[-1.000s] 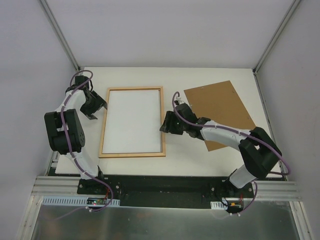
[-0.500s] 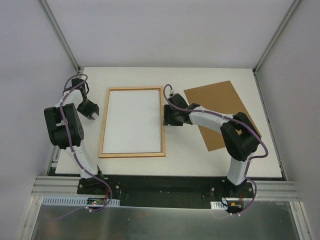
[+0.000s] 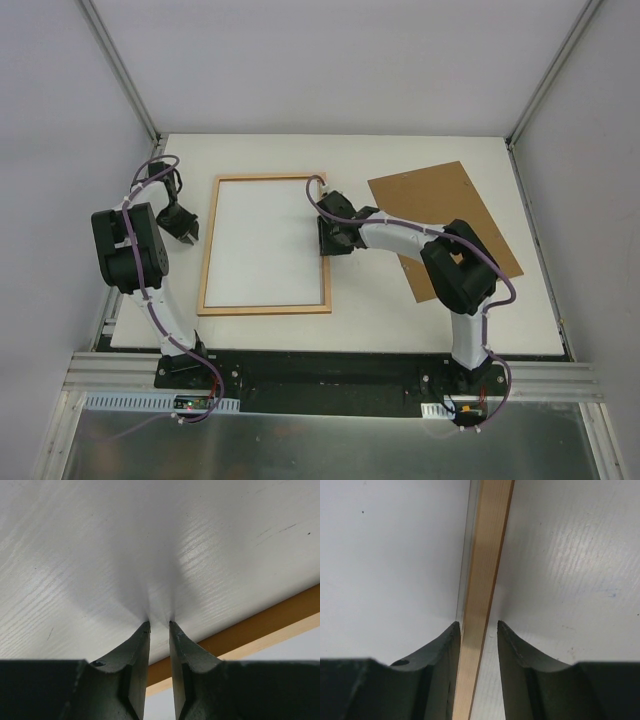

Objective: Put the photo into the frame
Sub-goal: Move the frame body to the center of the board.

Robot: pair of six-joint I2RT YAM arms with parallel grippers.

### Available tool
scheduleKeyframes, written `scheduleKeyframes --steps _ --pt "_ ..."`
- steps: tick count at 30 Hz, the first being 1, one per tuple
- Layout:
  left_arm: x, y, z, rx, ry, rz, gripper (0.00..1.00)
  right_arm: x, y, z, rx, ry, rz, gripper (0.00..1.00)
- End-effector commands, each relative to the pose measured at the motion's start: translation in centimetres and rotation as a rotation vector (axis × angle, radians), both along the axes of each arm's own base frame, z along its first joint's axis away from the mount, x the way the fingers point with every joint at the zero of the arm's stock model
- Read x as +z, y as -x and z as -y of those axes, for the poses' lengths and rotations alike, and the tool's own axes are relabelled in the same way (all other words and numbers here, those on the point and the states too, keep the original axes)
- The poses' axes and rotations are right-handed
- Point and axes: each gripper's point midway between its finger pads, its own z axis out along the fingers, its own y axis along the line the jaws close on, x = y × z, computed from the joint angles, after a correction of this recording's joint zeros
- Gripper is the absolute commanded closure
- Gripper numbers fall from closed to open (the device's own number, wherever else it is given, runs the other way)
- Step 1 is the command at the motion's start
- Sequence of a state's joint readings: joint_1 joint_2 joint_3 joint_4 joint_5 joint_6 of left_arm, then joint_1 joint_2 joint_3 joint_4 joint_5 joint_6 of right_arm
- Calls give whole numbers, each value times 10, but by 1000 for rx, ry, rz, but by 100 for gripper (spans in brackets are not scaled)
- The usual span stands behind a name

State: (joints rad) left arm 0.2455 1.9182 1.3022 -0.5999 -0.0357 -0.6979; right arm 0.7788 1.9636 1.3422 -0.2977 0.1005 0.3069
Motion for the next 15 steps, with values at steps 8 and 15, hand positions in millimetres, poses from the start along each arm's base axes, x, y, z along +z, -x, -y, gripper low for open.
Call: scheduleKeyframes --steps 8,15 --pt "-8 16 16 -10 9 -45 76 1 -5 13 -13 83 24 91" --pt "10 13 16 -31 0 7 70 -14 1 76 -77 187 -8 99"
